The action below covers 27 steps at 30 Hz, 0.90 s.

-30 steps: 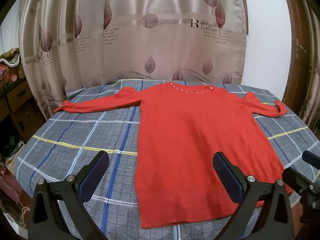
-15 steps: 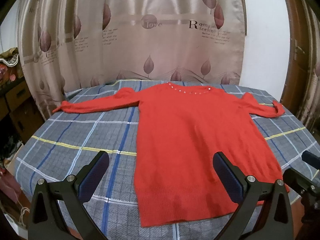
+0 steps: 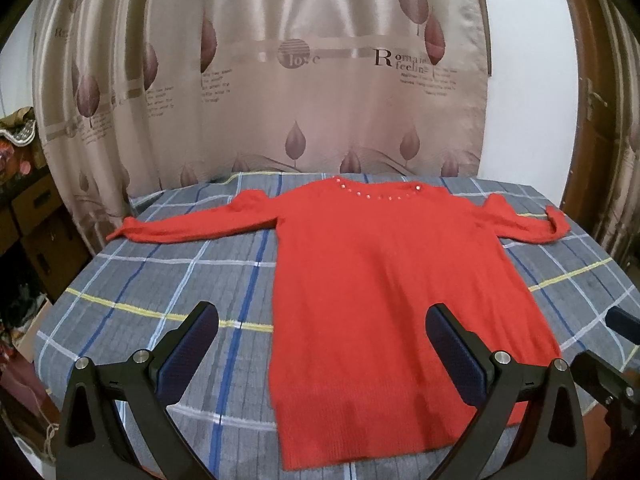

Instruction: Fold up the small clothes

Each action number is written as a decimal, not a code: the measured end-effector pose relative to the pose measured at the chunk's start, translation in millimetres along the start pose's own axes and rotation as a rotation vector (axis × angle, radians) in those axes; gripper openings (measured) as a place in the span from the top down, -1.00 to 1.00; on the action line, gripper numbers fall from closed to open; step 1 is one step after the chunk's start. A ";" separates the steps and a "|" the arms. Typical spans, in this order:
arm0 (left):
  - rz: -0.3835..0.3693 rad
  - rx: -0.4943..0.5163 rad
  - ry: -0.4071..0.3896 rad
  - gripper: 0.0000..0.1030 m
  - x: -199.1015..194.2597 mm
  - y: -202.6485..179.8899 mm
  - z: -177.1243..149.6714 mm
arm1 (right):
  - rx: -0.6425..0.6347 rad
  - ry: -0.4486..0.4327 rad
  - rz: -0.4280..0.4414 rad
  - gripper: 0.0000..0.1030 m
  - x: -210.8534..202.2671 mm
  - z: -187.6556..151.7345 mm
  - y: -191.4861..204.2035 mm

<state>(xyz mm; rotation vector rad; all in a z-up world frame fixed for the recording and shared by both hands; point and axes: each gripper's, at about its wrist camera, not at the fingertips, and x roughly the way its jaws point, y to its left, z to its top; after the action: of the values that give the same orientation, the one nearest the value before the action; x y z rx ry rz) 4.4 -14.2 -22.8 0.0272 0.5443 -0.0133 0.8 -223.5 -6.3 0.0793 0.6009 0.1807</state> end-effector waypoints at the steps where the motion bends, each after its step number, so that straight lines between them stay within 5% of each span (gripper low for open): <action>1: 0.003 0.003 0.000 -1.00 2.6 -0.8 2.2 | 0.002 0.002 0.013 -1.00 2.0 2.9 -1.0; 8: 0.009 -0.006 0.015 -1.00 31.6 -4.2 25.6 | 0.011 -0.001 0.046 -1.00 26.8 34.9 -8.6; 16: 0.032 0.030 0.039 -1.00 83.8 -12.8 44.2 | 0.035 0.019 -0.019 -1.00 67.4 66.1 -48.3; 24: -0.010 -0.042 0.097 -1.00 147.3 19.0 53.7 | 0.198 0.048 -0.113 -0.98 104.9 90.6 -176.3; 27: -0.039 -0.121 0.126 -1.00 169.9 39.5 50.3 | 0.322 0.086 -0.228 -0.51 116.0 96.3 -252.1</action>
<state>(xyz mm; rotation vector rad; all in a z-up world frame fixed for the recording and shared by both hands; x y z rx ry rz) 176.5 22.9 -66.9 -0.1014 0.6710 -0.0171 186.2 -450.7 -23.4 0.3143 0.7164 -0.1354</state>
